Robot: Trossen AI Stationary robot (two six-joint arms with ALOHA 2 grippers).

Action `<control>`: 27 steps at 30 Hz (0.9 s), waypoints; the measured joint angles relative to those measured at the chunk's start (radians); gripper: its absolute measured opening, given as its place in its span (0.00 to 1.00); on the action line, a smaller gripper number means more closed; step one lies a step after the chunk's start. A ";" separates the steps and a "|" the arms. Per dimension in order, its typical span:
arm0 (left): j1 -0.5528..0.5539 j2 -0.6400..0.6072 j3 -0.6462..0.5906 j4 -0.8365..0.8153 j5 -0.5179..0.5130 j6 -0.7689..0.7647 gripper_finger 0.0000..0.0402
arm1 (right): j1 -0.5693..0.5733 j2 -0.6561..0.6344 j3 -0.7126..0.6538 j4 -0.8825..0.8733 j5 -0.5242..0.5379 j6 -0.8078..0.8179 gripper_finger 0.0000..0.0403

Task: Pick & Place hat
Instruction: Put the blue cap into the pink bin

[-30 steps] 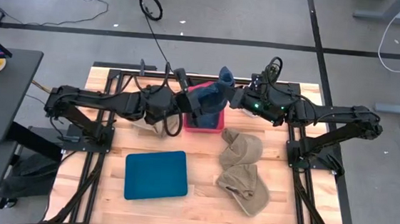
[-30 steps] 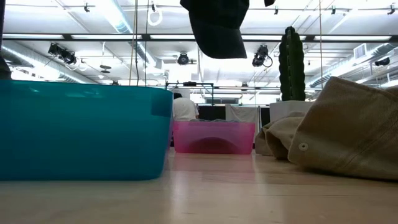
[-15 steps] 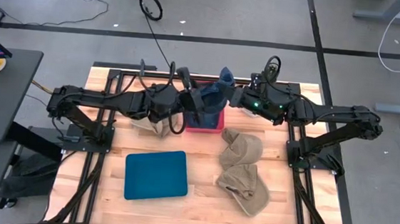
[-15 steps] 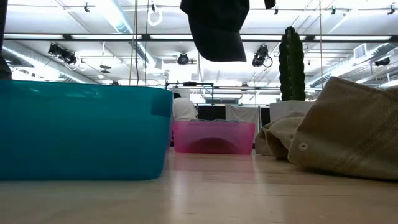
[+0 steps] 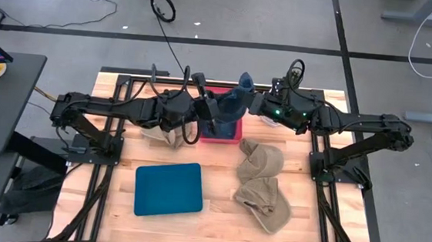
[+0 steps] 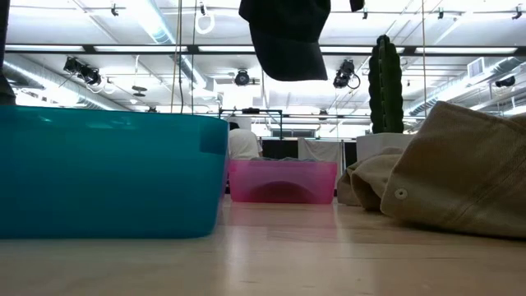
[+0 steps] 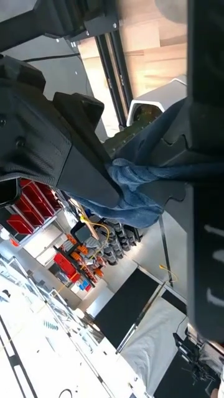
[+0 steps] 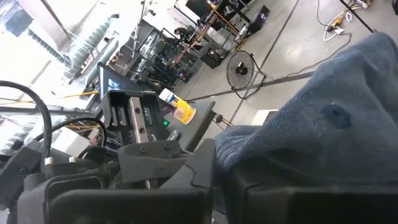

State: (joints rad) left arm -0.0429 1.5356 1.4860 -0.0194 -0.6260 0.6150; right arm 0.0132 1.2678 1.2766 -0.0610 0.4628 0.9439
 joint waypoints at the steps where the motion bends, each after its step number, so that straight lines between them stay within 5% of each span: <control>1: 0.000 0.000 0.000 -0.001 0.002 -0.001 0.01 | 0.000 0.000 0.000 0.005 -0.004 -0.004 0.07; 16: 0.013 -0.002 0.001 -0.062 0.075 -0.101 0.01 | 0.000 -0.060 -0.001 0.014 -0.287 -0.115 0.68; 27: 0.150 0.000 -0.003 -0.280 0.425 -0.454 0.01 | 0.002 -0.203 0.001 -0.034 -0.311 -0.187 0.73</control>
State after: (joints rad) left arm 0.1075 1.5356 1.4834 -0.2992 -0.2011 0.1606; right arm 0.0152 1.0653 1.2774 -0.0953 0.1522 0.7566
